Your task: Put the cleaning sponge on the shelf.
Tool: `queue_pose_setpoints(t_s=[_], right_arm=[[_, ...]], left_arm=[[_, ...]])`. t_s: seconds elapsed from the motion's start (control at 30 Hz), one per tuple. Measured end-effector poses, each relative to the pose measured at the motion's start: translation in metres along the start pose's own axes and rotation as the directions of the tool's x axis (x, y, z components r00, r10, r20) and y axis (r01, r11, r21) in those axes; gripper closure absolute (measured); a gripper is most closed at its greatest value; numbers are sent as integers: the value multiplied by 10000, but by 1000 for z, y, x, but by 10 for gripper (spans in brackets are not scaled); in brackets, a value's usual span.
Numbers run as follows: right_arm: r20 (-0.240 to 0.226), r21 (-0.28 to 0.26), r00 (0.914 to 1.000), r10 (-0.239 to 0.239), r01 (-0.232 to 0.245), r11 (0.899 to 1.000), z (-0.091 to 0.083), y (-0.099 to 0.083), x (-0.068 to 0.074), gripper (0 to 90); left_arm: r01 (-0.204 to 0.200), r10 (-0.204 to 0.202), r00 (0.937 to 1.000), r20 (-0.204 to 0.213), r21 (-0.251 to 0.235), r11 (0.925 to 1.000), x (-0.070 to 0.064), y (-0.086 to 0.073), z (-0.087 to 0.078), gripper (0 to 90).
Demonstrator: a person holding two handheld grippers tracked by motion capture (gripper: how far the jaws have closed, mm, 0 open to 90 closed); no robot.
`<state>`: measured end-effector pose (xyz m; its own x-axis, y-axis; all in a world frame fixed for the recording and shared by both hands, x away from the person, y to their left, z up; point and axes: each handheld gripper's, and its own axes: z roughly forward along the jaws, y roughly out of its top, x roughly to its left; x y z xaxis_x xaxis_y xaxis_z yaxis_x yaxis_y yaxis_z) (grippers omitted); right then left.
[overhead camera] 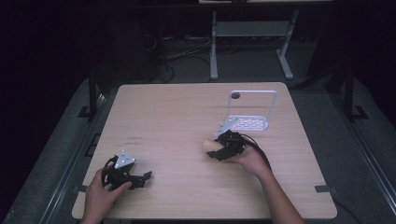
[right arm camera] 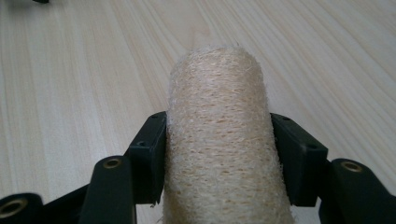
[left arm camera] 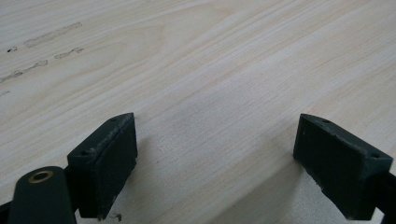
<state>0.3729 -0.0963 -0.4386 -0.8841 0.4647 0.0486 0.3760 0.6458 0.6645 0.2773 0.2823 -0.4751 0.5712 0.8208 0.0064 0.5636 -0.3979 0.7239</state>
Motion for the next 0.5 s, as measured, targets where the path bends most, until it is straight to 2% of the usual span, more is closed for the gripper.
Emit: queue_pose_setpoints(t_s=[0.5], right_arm=[[481,-142,9974,530,-523,9985,-16,-10,-10,419]], left_arm=[[-19,19,10000,4,25,10000,0,0,0,130]])
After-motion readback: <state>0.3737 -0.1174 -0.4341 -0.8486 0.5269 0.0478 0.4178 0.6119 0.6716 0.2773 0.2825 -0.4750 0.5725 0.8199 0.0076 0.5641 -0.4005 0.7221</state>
